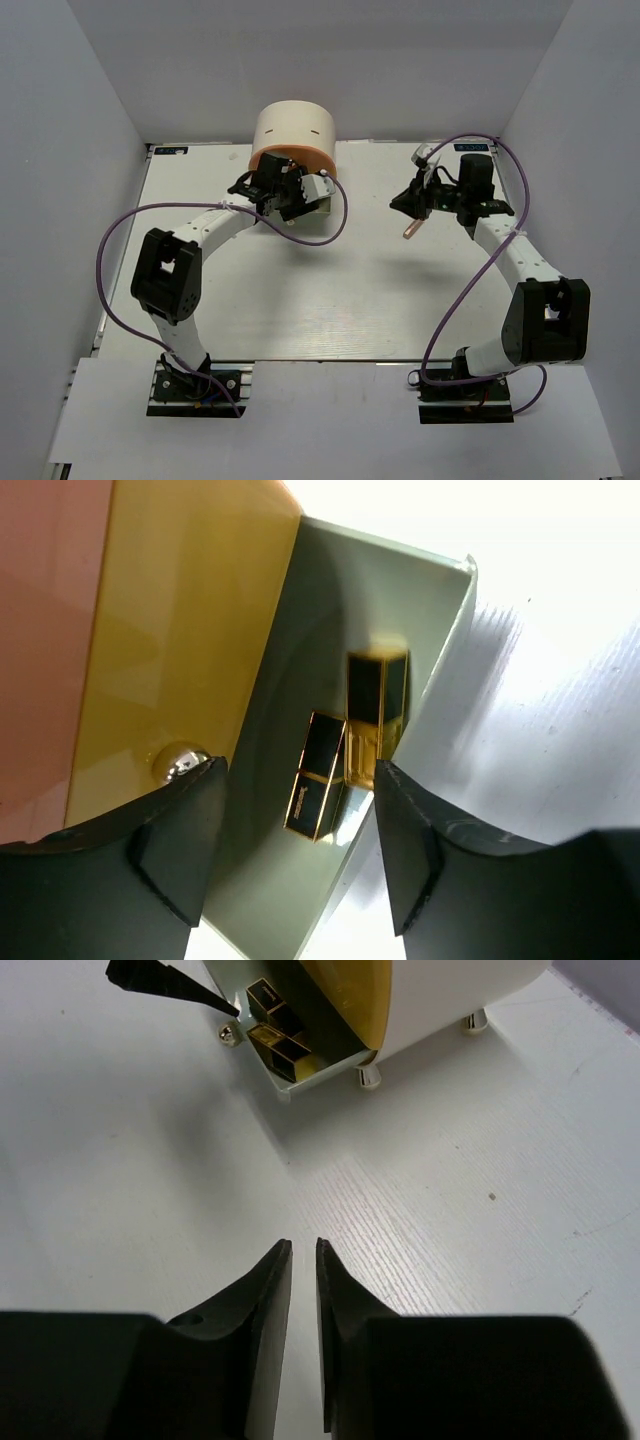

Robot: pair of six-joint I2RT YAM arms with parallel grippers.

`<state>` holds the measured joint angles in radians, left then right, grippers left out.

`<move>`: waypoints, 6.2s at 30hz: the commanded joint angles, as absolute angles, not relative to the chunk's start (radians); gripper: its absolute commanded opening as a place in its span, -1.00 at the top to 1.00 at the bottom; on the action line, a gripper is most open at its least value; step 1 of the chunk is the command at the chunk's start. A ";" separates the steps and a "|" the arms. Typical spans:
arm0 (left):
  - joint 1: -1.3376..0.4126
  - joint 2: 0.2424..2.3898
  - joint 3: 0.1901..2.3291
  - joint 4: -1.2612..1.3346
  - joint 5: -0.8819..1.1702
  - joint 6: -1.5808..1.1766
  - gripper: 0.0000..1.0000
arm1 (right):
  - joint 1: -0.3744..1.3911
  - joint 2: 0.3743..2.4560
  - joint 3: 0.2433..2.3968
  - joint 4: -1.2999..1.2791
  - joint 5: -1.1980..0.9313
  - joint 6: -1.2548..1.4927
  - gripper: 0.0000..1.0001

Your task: Organize the makeup

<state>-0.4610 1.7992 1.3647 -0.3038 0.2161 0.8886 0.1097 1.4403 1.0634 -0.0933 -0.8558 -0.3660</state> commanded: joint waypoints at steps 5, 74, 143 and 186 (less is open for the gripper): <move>-0.471 1.694 1.407 -0.222 0.155 0.868 -0.43 | 0.106 1.433 1.068 -0.179 -0.927 -0.592 0.20; -0.468 0.621 0.606 -0.364 -0.020 -0.383 -0.35 | 0.158 2.266 1.925 -1.310 -0.423 -1.936 1.00; -0.468 0.520 0.503 -0.318 -0.025 -0.514 -0.35 | 0.726 2.082 1.642 -0.269 -0.342 -0.931 1.00; -0.468 0.512 0.529 -0.367 -0.037 -0.528 -0.36 | 0.755 2.234 1.647 0.167 0.134 -0.953 1.00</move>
<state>-0.4694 0.5159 0.4984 -0.3664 -0.0284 -0.5240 0.7586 2.2330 1.6325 0.0879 0.1078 -0.9314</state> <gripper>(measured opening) 0.682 0.012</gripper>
